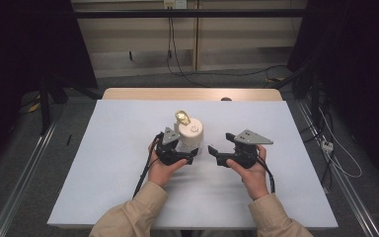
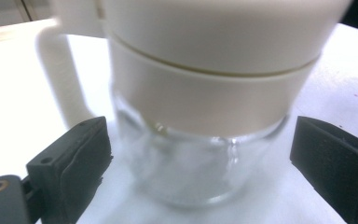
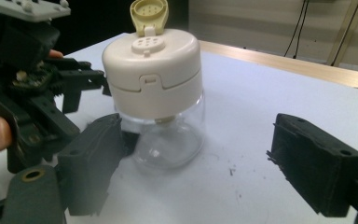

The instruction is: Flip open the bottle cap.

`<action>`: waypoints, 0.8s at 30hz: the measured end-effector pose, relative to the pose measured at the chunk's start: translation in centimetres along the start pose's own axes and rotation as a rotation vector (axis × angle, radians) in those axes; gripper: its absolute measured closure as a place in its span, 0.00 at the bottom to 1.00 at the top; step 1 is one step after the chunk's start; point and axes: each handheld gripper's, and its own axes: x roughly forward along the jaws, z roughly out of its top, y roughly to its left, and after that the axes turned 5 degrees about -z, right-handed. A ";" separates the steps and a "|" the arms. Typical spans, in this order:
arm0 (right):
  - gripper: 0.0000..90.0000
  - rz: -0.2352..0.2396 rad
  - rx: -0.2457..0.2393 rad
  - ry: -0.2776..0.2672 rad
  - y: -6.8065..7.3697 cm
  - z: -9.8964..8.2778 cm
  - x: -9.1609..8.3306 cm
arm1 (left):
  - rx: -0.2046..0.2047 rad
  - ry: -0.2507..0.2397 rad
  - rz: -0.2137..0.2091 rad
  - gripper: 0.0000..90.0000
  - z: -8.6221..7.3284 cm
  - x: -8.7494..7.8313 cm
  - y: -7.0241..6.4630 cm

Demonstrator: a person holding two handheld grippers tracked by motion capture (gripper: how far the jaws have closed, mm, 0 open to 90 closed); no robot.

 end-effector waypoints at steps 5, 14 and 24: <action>0.17 -0.004 -0.005 0.013 -0.1 -0.9 -0.7 | 0.011 -0.008 -0.007 0.05 -0.4 -2.0 0.3; 0.15 -0.011 -0.021 0.010 -0.4 -1.8 -1.9 | -0.014 -0.016 -0.014 0.05 -1.5 -5.3 2.0; 0.15 -0.028 -0.029 0.012 -1.0 -2.9 -3.3 | -0.026 -0.037 -0.016 0.05 -2.4 -8.2 3.5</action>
